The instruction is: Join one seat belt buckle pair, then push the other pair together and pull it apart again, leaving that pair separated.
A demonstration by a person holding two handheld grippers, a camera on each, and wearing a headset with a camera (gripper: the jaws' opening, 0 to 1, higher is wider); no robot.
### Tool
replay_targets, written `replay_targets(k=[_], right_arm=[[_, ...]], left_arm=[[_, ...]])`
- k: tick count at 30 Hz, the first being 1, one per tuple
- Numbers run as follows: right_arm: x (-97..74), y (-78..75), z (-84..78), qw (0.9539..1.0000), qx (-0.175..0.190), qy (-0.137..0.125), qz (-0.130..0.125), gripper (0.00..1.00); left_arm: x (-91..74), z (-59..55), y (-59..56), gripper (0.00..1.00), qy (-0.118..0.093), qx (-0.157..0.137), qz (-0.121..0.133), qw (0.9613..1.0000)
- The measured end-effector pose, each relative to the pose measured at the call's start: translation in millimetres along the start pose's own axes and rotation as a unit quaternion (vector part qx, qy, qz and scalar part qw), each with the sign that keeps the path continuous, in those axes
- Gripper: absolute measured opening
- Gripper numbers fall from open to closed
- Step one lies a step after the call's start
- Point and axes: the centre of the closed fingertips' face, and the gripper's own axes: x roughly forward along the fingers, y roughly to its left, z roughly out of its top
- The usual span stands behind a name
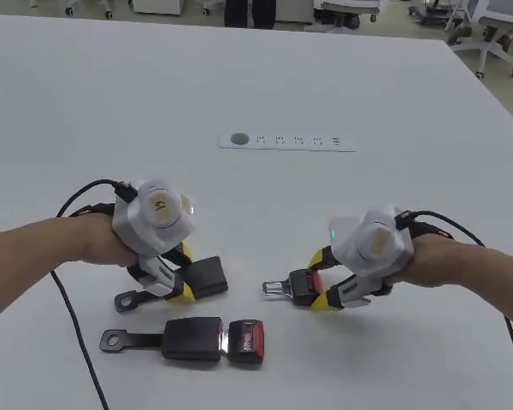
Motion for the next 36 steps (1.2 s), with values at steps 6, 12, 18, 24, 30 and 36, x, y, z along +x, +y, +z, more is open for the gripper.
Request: replay_targets(k=[6, 12, 18, 24, 30, 36], right_arm=[[1.0, -0.2, -0.5, 1.0, 0.003, -0.001, 0.001, 0.32], [0.9, 0.3, 0.1, 1.0, 0.007, -0.001, -0.001, 0.32], [-1.1, 2.9, 1.6, 0.9999, 0.015, -0.001, -0.002, 0.31], [0.2, 2.6, 4.0, 0.9998, 0.02, -0.003, -0.002, 0.31], [2.1, 3.9, 9.0, 0.9997, 0.022, -0.006, -0.001, 0.31], [5.3, 1.9, 13.9, 0.9998, 0.02, -0.009, -0.001, 0.31]], left_arm=[[1.2, -1.7, -0.4, 0.34, 0.003, 0.031, -0.01, 0.9995], [2.0, -2.8, -2.1, 0.33, 0.011, 0.058, -0.021, 0.998], [4.2, -4.9, -3.4, 0.33, 0.023, 0.082, -0.032, 0.9959], [6.0, -6.6, -0.4, 0.33, 0.022, 0.078, -0.037, 0.996], [6.3, -6.5, -0.6, 0.33, 0.022, 0.075, -0.037, 0.9963], [6.2, -6.4, -1.0, 0.33, 0.02, 0.069, -0.035, 0.9968]])
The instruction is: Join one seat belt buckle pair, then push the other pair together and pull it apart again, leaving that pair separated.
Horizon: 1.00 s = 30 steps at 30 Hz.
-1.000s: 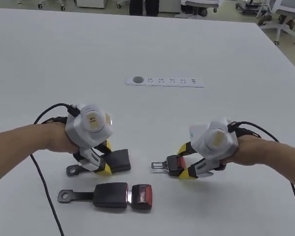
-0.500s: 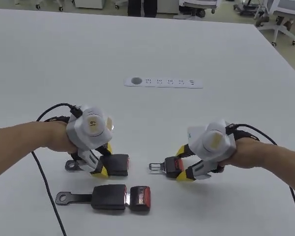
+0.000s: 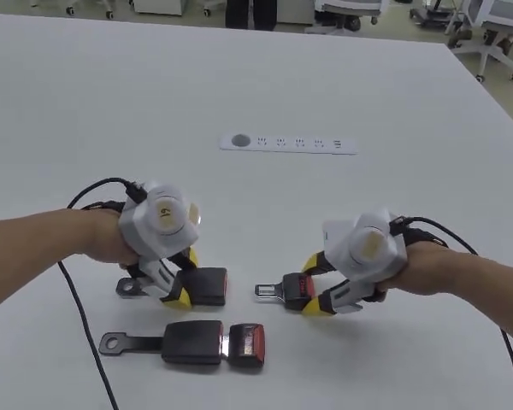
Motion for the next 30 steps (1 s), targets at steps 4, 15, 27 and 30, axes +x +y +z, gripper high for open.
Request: replay_targets(k=[4, 15, 27, 30], right_arm=[[1.6, 1.1, 5.5, 1.0, 0.002, -0.003, 0.0, 0.31], [8.0, -1.2, 17.8, 0.9999, 0.0, -0.011, -0.001, 0.31], [17.7, 2.0, 34.6, 0.9998, -0.004, -0.018, 0.003, 0.31], [20.4, 2.1, 38.4, 0.9998, -0.006, -0.019, 0.003, 0.31]], left_arm=[[-0.2, 0.0, -0.4, 0.33, 0.002, -0.003, 0.0, 1.0], [-1.4, 1.1, -2.4, 0.33, 0.006, -0.006, 0.001, 1.0], [-0.9, 0.8, -1.6, 0.33, 0.005, -0.008, 0.001, 1.0], [-0.8, 0.8, -1.4, 0.33, 0.004, -0.009, 0.002, 1.0]])
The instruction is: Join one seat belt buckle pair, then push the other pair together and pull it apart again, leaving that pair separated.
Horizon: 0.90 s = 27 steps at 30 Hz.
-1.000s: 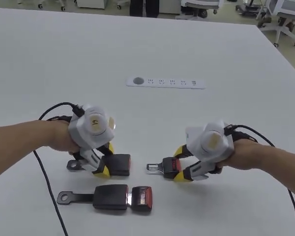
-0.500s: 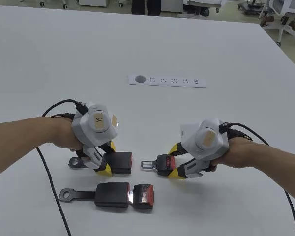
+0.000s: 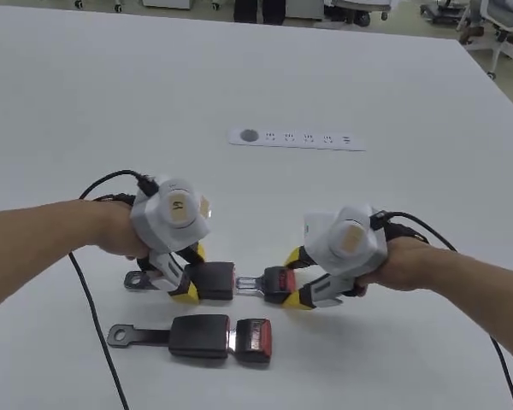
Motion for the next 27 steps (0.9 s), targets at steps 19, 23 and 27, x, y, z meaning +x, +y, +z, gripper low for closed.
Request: replay_targets(k=[19, 23, 27], right_arm=[[9.2, 2.0, 13.2, 1.0, -0.001, -0.007, -0.002, 0.3], [9.4, 2.1, 12.9, 0.9999, 0.004, -0.012, -0.003, 0.3], [10.4, 1.7, 12.9, 0.9999, 0.007, -0.013, -0.004, 0.3]], left_arm=[[0.8, 1.1, -0.6, 0.33, -0.004, -0.004, 0.002, 1.0], [0.7, 1.9, -1.7, 0.33, -0.007, -0.004, 0.002, 1.0], [0.3, 1.1, -1.6, 0.33, -0.02, -0.005, 0.003, 0.9998]])
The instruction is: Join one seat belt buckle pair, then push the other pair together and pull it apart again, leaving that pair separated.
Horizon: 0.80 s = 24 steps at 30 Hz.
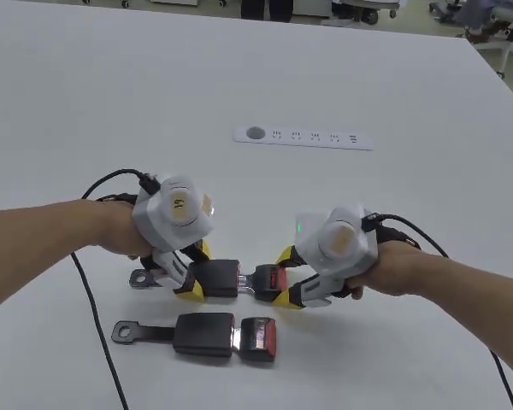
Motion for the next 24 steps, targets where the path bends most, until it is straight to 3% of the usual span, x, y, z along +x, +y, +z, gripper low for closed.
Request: replay_targets(k=[24], right_arm=[[4.0, 1.0, 4.1, 0.9998, 0.016, 0.014, -0.006, 0.29]], left_arm=[[1.8, 0.0, 1.2, 0.32, -0.002, 0.006, -0.001, 1.0]])
